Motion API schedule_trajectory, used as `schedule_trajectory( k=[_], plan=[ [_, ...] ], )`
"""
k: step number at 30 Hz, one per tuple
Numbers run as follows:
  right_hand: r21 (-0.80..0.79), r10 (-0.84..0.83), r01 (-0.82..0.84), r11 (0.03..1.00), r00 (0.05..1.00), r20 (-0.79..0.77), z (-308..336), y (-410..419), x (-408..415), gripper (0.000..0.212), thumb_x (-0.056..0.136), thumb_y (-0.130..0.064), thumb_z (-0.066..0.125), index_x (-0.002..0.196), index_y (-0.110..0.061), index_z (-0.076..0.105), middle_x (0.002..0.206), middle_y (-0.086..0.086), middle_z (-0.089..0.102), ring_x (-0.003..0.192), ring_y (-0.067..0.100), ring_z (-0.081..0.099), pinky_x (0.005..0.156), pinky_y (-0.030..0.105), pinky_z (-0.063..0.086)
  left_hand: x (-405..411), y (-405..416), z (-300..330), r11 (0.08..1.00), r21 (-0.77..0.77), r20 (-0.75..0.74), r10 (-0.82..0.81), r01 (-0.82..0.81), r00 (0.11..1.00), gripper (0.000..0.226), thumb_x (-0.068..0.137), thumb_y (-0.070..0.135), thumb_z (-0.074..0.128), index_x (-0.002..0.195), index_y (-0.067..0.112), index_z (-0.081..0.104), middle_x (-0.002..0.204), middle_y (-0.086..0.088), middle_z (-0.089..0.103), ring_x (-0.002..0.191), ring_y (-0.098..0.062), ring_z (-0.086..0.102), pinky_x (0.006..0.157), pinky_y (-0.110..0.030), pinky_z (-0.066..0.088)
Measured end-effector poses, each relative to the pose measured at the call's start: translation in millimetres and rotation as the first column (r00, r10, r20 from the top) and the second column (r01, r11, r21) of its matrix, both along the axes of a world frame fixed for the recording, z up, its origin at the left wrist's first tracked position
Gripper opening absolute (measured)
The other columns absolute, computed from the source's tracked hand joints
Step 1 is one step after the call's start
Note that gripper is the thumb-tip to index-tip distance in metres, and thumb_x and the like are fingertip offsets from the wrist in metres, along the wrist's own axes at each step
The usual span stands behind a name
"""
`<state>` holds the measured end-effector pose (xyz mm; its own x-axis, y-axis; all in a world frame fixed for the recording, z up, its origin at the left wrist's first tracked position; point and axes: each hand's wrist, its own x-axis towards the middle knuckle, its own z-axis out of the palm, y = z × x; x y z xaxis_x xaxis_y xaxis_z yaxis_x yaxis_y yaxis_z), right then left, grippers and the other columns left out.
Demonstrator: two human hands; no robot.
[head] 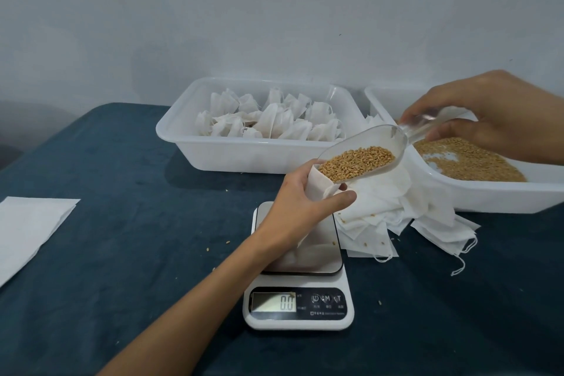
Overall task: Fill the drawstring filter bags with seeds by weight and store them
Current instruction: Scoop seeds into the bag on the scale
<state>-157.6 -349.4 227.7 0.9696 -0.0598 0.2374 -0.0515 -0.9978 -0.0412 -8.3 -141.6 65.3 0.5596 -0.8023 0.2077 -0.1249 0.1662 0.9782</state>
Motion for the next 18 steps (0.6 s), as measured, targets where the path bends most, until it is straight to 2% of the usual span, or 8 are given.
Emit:
schedule_trajectory(
  k=[4,8,12,15,18],
  plan=[
    [-0.012,0.005,-0.005,1.0,1.0,0.0,0.3,1.3,0.3,0.04,0.08,-0.01,0.079,0.113,-0.032,0.072,0.099,-0.023,0.07,0.099,-0.014,0.056,0.085,-0.001,0.035,0.4,0.5,0.3,1.0,0.005,0.004,0.004,-0.004,1.0,0.034,0.088,0.016,0.083,0.118,0.013,0.067,0.105,-0.001,0.076,0.099,-0.009,0.071,0.092,-0.021,0.054],
    [-0.029,0.007,-0.006,1.0,1.0,0.008,1.3,1.5,0.1,0.041,0.078,-0.009,0.081,0.112,-0.03,0.073,0.097,-0.017,0.071,0.098,-0.016,0.056,0.085,-0.002,0.034,-0.1,1.2,0.8,1.0,0.021,0.007,0.013,-0.013,1.0,0.041,0.087,0.021,0.084,0.123,0.014,0.065,0.109,-0.001,0.076,0.105,-0.014,0.071,0.101,-0.033,0.054],
    [-0.044,0.011,-0.011,0.999,1.0,0.002,1.8,1.8,0.0,0.041,0.078,-0.009,0.081,0.113,-0.03,0.073,0.098,-0.016,0.072,0.096,-0.021,0.054,0.084,-0.003,0.033,-0.5,2.0,2.0,1.0,0.024,0.016,0.011,-0.012,1.0,0.036,0.088,0.02,0.083,0.12,0.017,0.067,0.104,0.007,0.075,0.101,-0.008,0.07,0.093,-0.026,0.053],
    [-0.045,0.02,-0.019,0.999,1.0,0.012,1.9,1.9,-0.2,0.041,0.078,-0.007,0.081,0.113,-0.027,0.074,0.097,-0.016,0.071,0.095,-0.024,0.052,0.085,-0.004,0.031,-1.2,2.0,1.9,0.999,0.033,0.042,0.024,-0.026,0.999,0.039,0.087,0.021,0.084,0.122,0.024,0.066,0.108,0.013,0.075,0.106,-0.007,0.069,0.1,-0.03,0.052],
    [-0.057,0.027,-0.026,0.998,1.0,0.017,2.2,2.4,-0.2,0.041,0.078,-0.005,0.081,0.112,-0.026,0.074,0.096,-0.017,0.07,0.094,-0.026,0.051,0.085,-0.004,0.03,-1.7,2.3,2.4,0.999,0.043,0.047,0.029,-0.031,0.998,0.042,0.086,0.021,0.084,0.122,0.025,0.065,0.112,0.011,0.075,0.109,-0.009,0.069,0.1,-0.029,0.052]
  ],
)
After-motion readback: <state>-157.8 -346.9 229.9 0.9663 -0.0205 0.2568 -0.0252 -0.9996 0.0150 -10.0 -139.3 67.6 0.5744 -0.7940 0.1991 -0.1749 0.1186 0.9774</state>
